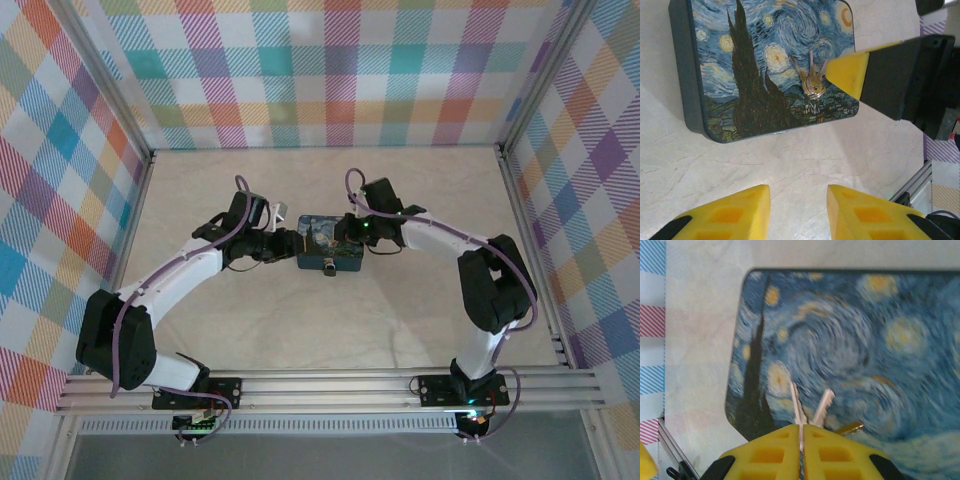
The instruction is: Unlock a padlock with a key
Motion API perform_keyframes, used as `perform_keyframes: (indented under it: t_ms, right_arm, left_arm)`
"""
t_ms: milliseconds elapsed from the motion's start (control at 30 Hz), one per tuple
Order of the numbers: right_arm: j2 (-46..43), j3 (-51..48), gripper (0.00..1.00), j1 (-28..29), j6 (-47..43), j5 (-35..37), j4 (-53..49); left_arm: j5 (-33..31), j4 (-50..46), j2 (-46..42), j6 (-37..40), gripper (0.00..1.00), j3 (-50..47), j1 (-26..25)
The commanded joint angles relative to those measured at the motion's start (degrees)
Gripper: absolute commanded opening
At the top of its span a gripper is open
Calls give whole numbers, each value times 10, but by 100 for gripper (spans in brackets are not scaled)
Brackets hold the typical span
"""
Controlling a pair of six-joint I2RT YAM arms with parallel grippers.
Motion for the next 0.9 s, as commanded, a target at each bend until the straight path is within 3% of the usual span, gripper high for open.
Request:
perform_keyframes:
  t_ms: [0, 200, 500, 733, 867]
  right_arm:
    - [-59, -27, 10, 0, 1, -20, 6]
    - [-98, -32, 28, 3, -44, 26, -34]
    - [23, 131, 43, 42, -114, 109, -191]
    - [82, 194, 44, 75, -84, 199, -284]
    - [102, 216, 44, 80, -71, 214, -310]
  left_arm:
    - [23, 13, 8, -12, 36, 4, 5]
    - [12, 30, 22, -57, 37, -1, 6]
    - [-13, -18, 10, -49, 37, 8, 45]
    - [-8, -36, -15, -34, 37, 3, 71]
    - [-5, -42, -20, -26, 37, 1, 75]
